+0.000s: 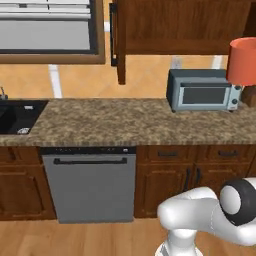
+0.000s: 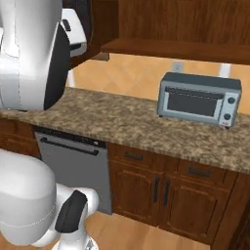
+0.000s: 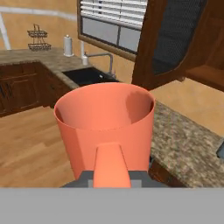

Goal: Gather all objects into one cabinet and sort the glasses and bowls to opposite sides.

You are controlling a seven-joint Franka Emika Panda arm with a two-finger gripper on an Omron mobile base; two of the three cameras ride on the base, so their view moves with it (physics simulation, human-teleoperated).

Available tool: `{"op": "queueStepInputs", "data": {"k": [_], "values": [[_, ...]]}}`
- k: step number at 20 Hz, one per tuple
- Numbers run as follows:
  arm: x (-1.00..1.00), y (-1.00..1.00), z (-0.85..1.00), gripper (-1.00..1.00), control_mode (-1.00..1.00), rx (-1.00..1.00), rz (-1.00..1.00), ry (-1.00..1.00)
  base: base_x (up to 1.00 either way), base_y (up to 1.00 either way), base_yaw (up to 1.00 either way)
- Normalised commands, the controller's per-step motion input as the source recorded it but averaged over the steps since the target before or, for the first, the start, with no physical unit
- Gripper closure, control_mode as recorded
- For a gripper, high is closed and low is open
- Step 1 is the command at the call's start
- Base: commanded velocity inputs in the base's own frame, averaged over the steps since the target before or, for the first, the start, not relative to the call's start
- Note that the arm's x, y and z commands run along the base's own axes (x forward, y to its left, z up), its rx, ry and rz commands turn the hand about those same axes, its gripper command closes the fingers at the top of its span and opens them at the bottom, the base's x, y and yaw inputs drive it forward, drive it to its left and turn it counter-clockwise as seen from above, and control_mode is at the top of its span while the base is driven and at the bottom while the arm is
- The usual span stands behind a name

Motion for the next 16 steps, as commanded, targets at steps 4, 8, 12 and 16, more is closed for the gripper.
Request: {"op": "queueStepInputs", "data": {"k": [4, 8, 12, 16], "values": [[0.00, 0.00, 0.00, 1.00, 1.00, 0.00, 0.00, 0.00, -0.47, 0.71, 0.79], [0.00, 0.00, 0.00, 1.00, 1.00, 0.00, 0.00, 0.00, -0.32, 0.53, 0.89], [0.00, 0.00, 0.00, 1.00, 1.00, 0.00, 0.00, 0.00, -0.31, 0.50, 0.90], [0.00, 0.00, 0.00, 1.00, 1.00, 0.00, 0.00, 0.00, -0.35, 0.58, 0.87]]}}
